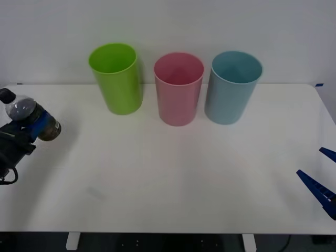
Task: Grasp the object on the table and drop it into the matching bin: aluminum can to the light blue bin, PET bottle to the pink bin.
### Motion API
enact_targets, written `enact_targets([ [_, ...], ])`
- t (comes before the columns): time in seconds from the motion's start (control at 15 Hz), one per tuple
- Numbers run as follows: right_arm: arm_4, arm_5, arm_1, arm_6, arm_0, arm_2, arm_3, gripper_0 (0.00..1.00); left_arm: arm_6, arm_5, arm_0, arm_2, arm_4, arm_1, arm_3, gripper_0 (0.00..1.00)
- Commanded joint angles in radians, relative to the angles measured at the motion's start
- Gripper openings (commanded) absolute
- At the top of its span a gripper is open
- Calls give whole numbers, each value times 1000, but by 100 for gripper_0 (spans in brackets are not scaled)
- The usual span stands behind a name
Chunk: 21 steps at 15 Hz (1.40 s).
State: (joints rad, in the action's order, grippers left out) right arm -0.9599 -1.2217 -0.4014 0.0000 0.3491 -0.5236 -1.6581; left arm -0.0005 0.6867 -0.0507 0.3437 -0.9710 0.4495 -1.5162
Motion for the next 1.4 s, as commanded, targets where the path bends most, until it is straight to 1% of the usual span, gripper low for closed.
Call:
enact_targets([
  [0.07, 0, 0, 0, 0, 0, 0, 0, 100, 97, 1, -3, -12, -2, 0, -84, 0],
  [0.2, 0, 0, 0, 0, 0, 0, 0, 100, 166, -3, -1, -26, -2, 0, -144, 0],
  [0.33, 0, 0, 0, 0, 0, 0, 0, 100, 235, -7, 12, -43, -31, 0, -191, 0],
  [0.47, 0, 0, 0, 0, 0, 0, 0, 100, 295, -19, 45, -74, -38, 0, -226, 0],
  [0.53, 0, 0, 0, 0, 0, 0, 0, 100, 315, -24, 66, -86, -49, 0, -233, 0],
  [0.73, 0, 0, 0, 0, 0, 0, 0, 100, 398, -45, 160, -130, -120, 0, -234, 0],
  [0.87, 0, 0, 0, 0, 0, 0, 0, 100, 405, -75, 218, -173, -150, 0, -229, 0],
  [1.07, 0, 0, 0, 0, 0, 0, 0, 100, 396, -73, 321, -233, -206, 0, -188, 0],
  [1.27, 0, 0, 0, 0, 0, 0, 0, 100, 392, -73, 465, -287, -245, -9, -70, 0],
  [1.4, 0, 0, 0, 0, 0, 0, 0, 100, 389, -73, 572, -338, -262, -11, 36, 0],
])
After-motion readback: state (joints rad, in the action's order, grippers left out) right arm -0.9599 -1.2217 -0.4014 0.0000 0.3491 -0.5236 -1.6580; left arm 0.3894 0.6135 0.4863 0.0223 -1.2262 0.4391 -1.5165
